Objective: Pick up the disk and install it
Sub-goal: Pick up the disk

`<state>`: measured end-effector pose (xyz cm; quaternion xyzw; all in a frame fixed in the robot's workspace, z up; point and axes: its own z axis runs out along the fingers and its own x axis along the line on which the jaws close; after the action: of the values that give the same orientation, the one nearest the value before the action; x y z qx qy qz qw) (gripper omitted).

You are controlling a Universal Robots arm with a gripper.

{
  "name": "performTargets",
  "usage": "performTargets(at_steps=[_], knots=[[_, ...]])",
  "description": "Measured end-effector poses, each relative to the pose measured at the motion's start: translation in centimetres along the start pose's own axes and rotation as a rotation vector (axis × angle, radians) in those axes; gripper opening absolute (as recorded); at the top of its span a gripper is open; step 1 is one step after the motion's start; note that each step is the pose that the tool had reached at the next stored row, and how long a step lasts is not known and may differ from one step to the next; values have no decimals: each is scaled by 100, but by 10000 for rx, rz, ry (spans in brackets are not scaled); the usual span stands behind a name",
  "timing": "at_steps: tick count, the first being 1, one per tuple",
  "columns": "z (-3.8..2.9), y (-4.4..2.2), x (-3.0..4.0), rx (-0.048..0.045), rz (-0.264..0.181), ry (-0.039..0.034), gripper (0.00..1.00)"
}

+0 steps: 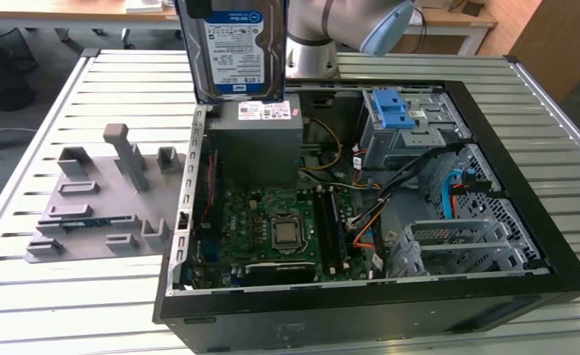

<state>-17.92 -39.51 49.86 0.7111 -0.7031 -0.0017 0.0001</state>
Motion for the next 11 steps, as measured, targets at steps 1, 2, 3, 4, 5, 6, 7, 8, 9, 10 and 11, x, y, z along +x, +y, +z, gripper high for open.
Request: performTargets(at_steps=[1, 2, 3, 4, 5, 6, 7, 8, 9, 10, 11], knots=[[3, 0, 12, 2, 0, 0, 36], [5, -1, 32, 3, 0, -1, 36], [6, -4, 56, 2, 0, 0, 36], [7, -11, 77, 1, -1, 0, 36], [9, -20, 93, 2, 0, 0, 36], [12, -34, 102, 3, -1, -1, 36], [15, -57, 106, 2, 0, -1, 36], [18, -85, 109, 2, -1, 0, 36], [21, -126, 109, 2, 1, 0, 36], [24, -171, 110, 2, 0, 0, 36], [27, -210, 110, 2, 0, 0, 36]])
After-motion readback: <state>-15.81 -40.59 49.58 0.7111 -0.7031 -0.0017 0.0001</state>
